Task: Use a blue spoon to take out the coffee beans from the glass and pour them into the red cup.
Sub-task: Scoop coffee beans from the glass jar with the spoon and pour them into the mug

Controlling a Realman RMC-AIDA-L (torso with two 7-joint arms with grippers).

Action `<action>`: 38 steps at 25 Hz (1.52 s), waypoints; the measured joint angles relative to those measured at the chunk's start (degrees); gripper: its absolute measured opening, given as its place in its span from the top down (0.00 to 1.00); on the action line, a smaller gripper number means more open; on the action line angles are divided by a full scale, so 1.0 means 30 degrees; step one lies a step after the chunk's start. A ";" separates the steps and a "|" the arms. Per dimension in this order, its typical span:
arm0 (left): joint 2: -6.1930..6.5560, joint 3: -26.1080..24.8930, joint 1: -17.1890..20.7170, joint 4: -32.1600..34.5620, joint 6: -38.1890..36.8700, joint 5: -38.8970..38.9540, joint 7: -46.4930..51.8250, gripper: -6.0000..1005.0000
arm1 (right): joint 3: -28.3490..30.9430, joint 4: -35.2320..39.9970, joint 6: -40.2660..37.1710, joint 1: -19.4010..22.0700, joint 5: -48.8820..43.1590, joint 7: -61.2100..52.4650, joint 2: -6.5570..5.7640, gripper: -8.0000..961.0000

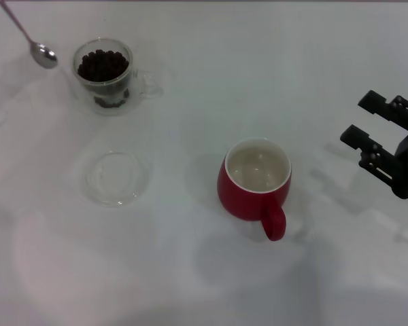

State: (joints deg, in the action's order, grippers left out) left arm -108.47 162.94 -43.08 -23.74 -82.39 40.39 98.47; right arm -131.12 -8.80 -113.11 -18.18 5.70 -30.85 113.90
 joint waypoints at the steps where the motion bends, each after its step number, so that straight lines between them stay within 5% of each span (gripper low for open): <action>1: -0.0026 0.0003 -0.0374 0.0052 0.0556 -0.0556 0.0029 0.87 | -0.0001 0.0002 -0.0011 0.0055 0.0023 -0.0003 0.0006 0.39; 10: -0.0623 0.0024 -0.2124 0.0127 0.3129 -0.2814 -0.0201 0.87 | -0.0002 0.0004 -0.0043 0.0302 0.0092 0.0002 0.0065 0.39; 18: -0.1370 0.0032 -0.2402 0.0155 0.3876 -0.2483 -0.2022 0.87 | -0.0001 0.0002 0.0087 0.0274 0.0093 -0.0011 0.0022 0.39; 25: -0.2050 0.0032 -0.2166 0.0597 0.4712 -0.2250 -0.4247 0.87 | -0.0001 0.0001 0.0082 0.0240 0.0094 -0.0407 -0.0093 0.39; 38: -0.2198 0.0005 -0.0485 0.2134 0.5972 0.0780 -0.2537 0.87 | -0.0001 -0.0065 -0.0005 0.0144 0.0170 -0.1062 -0.0207 0.39</action>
State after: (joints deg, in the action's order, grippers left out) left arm -115.06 162.96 -44.53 -17.34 -64.47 42.73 90.86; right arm -131.13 -8.99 -113.12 -17.75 6.21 -34.03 113.28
